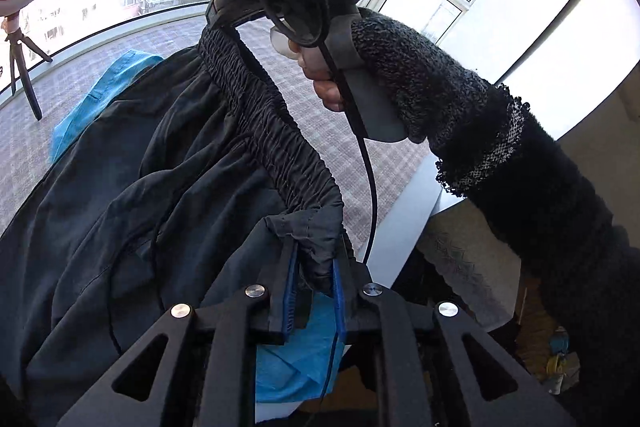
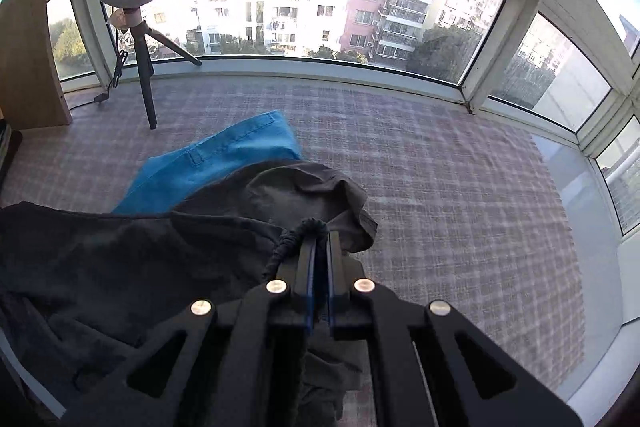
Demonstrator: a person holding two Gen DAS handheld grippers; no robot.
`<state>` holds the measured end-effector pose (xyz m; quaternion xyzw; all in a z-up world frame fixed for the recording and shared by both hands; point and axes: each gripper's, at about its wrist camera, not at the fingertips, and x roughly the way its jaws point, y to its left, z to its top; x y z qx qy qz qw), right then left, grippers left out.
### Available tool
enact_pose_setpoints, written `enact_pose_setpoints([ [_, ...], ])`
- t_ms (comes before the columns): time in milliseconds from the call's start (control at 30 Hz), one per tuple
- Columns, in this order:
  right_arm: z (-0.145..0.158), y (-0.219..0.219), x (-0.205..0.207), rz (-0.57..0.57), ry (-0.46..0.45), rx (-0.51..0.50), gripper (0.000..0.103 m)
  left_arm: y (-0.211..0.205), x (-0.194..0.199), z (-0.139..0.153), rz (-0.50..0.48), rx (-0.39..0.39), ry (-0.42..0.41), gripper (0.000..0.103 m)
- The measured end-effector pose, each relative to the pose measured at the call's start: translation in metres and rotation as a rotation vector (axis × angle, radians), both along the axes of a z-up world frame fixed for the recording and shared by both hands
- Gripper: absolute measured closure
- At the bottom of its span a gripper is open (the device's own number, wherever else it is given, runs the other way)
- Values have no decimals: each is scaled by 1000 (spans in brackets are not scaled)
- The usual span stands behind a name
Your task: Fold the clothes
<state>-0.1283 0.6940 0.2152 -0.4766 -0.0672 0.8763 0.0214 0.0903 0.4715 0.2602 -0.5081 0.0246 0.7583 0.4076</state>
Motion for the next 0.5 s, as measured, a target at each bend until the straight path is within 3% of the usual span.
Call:
enact_pose_setpoints([
  [133, -6, 6, 4, -3, -38, -26, 98, -108, -10, -1, 133, -35, 10, 81],
  [233, -5, 5, 17, 7, -59, -6, 96, -214, -27, -18, 316, -106, 29, 81],
  [367, 26, -4, 55, -20, -4, 53, 91, -372, -41, -45, 652, -218, 19, 80],
  [500, 73, -57, 89, 52, 97, 29, 86, -521, -49, -67, 936, -241, 5, 79],
])
